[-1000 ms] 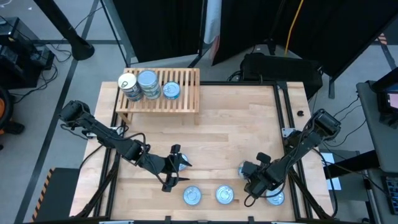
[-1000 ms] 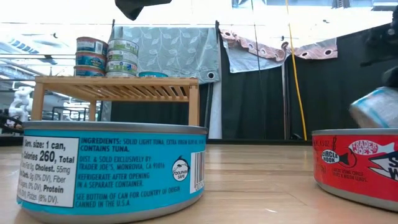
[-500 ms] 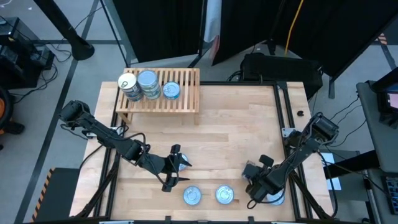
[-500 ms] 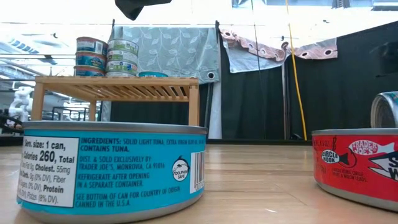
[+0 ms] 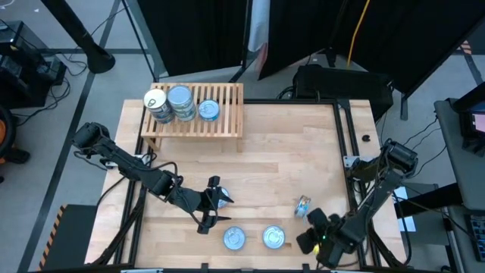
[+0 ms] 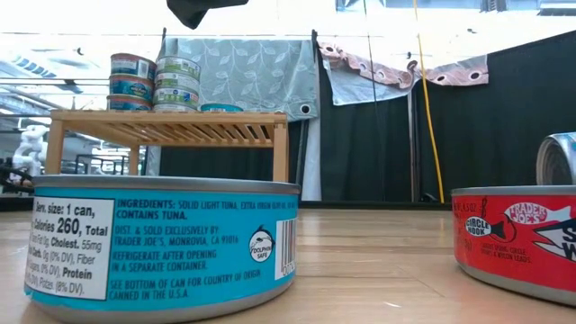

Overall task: Stack canned seafood by type on shelf
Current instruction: Stack the right light blue can on top of the other light blue can

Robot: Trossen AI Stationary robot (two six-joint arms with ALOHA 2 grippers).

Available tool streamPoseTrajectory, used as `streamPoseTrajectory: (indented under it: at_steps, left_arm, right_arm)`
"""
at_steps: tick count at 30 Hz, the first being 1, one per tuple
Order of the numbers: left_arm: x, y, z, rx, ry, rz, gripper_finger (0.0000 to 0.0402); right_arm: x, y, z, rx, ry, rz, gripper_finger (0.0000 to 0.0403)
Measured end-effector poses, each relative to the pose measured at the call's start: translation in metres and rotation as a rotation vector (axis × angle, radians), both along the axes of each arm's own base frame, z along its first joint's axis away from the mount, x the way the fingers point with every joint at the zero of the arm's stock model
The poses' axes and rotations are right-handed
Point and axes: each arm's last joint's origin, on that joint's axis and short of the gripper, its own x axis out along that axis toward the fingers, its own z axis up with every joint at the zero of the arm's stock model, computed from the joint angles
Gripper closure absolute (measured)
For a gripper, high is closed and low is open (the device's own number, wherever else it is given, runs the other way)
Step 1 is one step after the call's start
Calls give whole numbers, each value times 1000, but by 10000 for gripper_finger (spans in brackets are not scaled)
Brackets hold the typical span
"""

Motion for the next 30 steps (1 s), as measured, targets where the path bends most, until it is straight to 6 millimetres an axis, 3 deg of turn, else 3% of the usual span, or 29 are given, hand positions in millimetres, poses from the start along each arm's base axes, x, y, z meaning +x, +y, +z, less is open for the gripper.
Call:
streamPoseTrajectory:
  at_steps: [6,15,20,30]
  left_arm:
    - [0,0,0,0,0,-2,136]
    - [-1,-3,0,-5,0,-9,136]
    - [-2,-5,0,-5,0,-15,136]
    - [-2,-4,0,1,0,-17,136]
  right_arm:
    - [17,19,10,-5,-175,-55,245]
    - [38,0,-1,-207,-44,-178,119]
    - [38,-7,-3,-234,33,-187,95]
    - [26,-21,1,-386,146,-208,94]
